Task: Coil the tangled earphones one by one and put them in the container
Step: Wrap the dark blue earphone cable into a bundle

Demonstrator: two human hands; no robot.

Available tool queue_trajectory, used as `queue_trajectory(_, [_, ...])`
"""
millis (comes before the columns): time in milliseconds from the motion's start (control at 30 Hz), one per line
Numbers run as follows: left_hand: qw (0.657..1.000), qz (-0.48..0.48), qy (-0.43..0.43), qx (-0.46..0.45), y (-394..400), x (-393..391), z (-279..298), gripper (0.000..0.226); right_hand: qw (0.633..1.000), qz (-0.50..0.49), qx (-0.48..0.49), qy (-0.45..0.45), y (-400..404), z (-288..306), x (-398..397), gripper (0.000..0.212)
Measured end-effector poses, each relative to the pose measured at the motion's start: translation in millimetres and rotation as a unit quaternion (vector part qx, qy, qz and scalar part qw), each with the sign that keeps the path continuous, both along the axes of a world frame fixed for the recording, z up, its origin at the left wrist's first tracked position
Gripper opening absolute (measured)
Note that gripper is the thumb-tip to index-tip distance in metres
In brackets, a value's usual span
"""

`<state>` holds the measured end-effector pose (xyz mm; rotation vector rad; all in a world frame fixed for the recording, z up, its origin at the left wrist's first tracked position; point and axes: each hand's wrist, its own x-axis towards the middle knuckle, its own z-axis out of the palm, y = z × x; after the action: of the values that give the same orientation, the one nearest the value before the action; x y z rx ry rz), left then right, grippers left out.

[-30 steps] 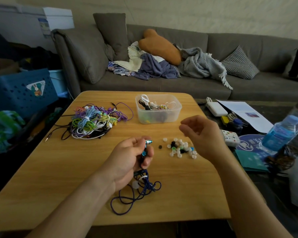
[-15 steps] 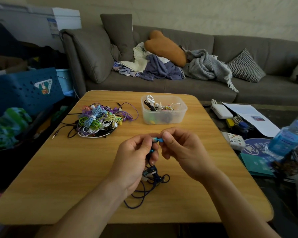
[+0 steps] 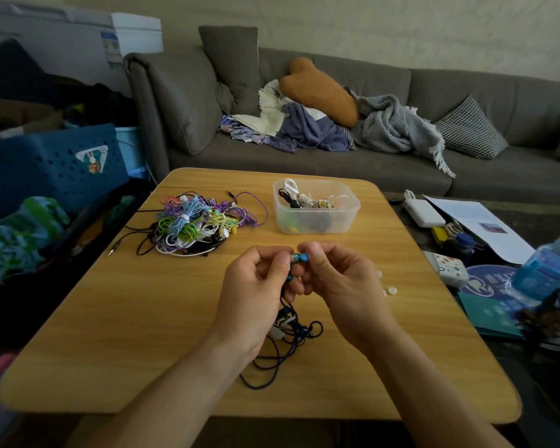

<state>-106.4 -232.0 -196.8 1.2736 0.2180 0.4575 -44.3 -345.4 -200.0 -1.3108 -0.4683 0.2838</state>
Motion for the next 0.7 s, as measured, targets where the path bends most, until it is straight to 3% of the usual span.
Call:
queue_trajectory(167, [0.997, 0.02, -0.009, 0.068, -0.5, 0.3, -2.4, 0.009, 0.999, -0.023, -0.024, 0.004, -3.5, 1.8, -0.2, 0.028])
queue_trajectory(333, [0.992, 0.04, -0.022, 0.12, 5.2, 1.1, -3.1, 0.008, 0.998, 0.04, -0.012, 0.043, -14.1, 6.9, 3.0, 0.026])
queue_trajectory(700, [0.99, -0.054, 0.005, 0.127, 11.2, 0.7, 0.1, 0.012, 0.993, 0.09, -0.002, 0.073, -21.7, 7.4, 9.8, 0.023])
